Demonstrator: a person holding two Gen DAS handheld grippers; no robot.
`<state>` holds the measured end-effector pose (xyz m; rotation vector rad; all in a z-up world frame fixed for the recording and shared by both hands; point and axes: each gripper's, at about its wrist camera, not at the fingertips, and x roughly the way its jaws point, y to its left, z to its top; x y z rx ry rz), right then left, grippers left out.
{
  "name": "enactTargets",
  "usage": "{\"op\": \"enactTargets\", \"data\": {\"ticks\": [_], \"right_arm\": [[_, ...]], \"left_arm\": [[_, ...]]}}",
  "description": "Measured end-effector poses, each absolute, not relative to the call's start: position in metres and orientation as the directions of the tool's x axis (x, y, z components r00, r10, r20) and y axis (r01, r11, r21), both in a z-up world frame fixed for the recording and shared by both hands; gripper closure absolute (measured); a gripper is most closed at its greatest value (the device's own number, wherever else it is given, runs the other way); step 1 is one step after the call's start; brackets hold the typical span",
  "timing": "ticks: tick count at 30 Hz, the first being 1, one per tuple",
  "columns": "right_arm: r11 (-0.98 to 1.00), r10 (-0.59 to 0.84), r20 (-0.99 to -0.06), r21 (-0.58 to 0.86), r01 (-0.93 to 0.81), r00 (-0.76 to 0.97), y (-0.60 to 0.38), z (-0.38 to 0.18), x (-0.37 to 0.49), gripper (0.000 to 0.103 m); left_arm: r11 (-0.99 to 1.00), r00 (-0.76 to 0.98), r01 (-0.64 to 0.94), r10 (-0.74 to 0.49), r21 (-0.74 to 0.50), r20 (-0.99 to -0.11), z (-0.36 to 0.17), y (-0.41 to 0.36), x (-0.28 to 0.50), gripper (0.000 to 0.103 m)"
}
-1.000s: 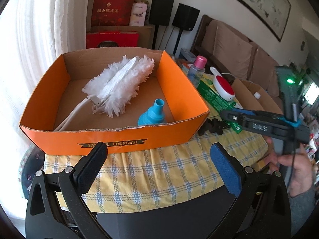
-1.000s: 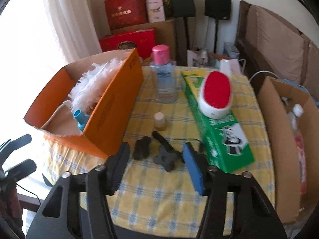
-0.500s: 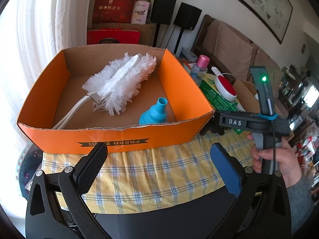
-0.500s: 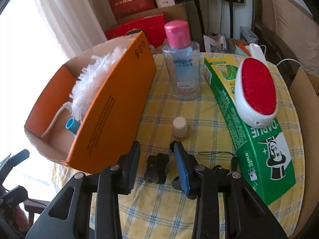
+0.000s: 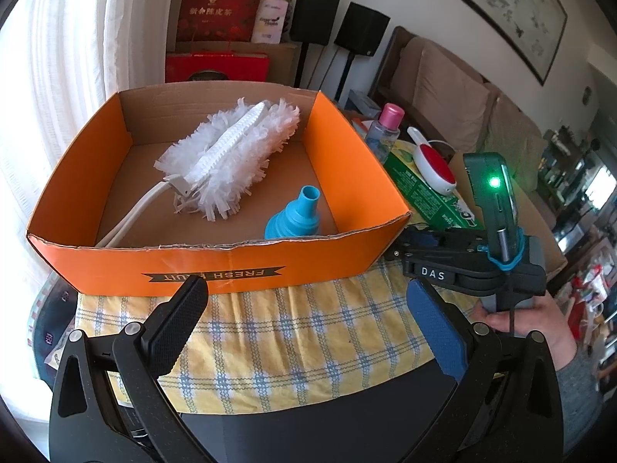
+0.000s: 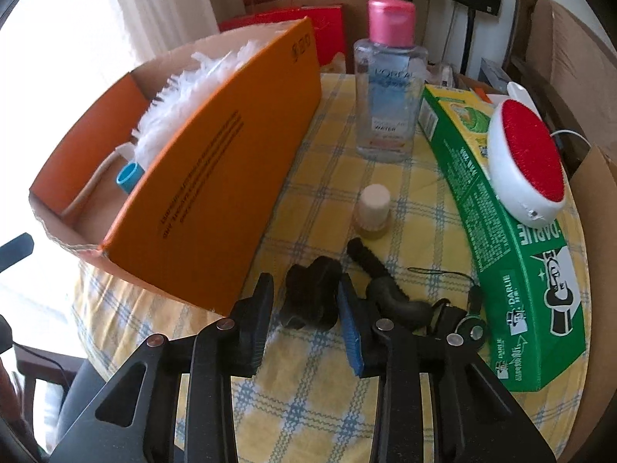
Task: Organize objects
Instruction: 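Move the right tool to the black star knob and grasp it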
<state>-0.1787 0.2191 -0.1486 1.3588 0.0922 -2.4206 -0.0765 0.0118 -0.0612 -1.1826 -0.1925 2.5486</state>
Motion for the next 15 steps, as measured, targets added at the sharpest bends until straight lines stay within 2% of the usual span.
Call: {"op": "enactTargets", "data": {"ticks": [2, 15], "right_arm": [[-0.935, -0.273, -0.837, 0.114, 0.336, -0.474, 0.218, -0.15, -0.18, 0.076], [-0.94, -0.306, -0.801, 0.17, 0.295, -0.515, 0.233, -0.125, -0.164, 0.077]], "left_arm": [[-0.938, -0.604, -0.234, 0.346, -0.255, -0.718, -0.062, 0.012, -0.076, 0.0], [-0.927, -0.59, -0.28, 0.371, -0.25, -0.717, -0.061, 0.028, -0.072, 0.0]]}}
